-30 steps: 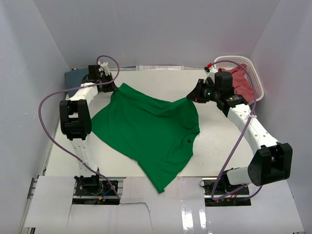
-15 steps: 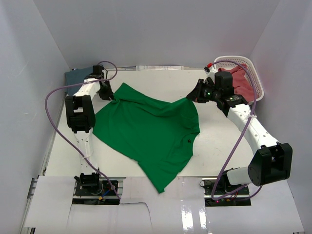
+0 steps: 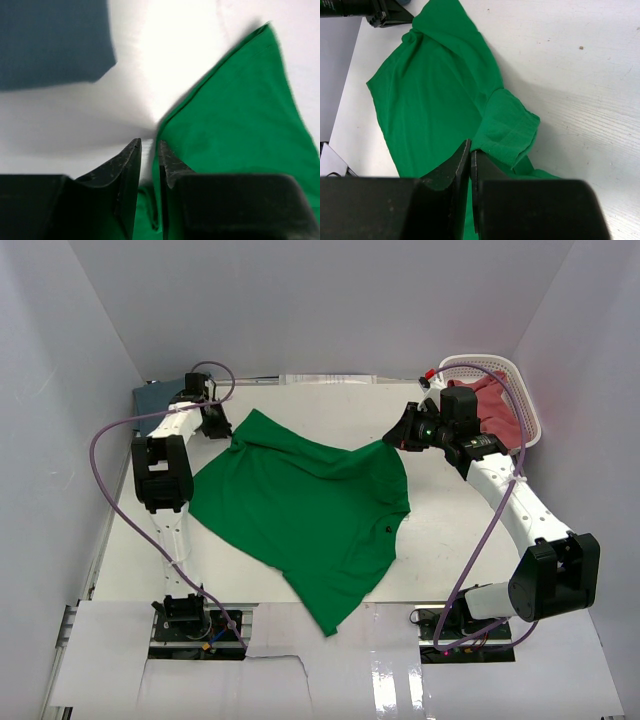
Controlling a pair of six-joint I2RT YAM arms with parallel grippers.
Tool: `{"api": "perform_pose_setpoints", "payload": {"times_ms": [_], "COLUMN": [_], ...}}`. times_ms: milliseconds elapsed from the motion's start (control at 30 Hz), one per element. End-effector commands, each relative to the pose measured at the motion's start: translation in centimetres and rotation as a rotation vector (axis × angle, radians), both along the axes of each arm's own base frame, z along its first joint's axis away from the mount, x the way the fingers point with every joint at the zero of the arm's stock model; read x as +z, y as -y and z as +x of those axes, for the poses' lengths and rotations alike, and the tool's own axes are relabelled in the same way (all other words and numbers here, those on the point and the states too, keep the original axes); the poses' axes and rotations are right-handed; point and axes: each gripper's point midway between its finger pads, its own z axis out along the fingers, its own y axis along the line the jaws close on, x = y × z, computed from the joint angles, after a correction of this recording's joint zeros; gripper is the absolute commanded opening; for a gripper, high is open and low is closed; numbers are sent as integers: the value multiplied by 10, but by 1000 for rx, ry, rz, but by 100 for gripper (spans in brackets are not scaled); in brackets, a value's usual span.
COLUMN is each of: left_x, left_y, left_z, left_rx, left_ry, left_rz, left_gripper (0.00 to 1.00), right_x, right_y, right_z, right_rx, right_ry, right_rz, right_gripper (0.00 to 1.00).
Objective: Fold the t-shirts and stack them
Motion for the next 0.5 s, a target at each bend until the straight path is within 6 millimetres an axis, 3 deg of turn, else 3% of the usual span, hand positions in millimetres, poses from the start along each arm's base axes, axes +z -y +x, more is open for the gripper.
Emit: {"api": "perform_pose_setpoints", "payload": {"times_ms": [0,133,267,300,467], "left_x": [61,84,97,87,78], "left_y": [9,10,29,31,51], "left_z": [36,55,69,71,77], "left_rx": [-54,-70,-156,-163,-243], "left_ry": [222,328,392,376,397], "left_rz": [-38,-37,-112,-127,-222], "left_gripper": [31,42,57,57,58], "right_x": [27,28,28,28,33], "right_y": [-1,0,-1,-2,-3], "right_z": [8,9,10,10,11], "right_rx": [10,9,13,15,17], "right_ry": [84,85,79,76,82], "right_rz": [20,15,13,15,18], "right_gripper": [8,8,8,8,8]}}
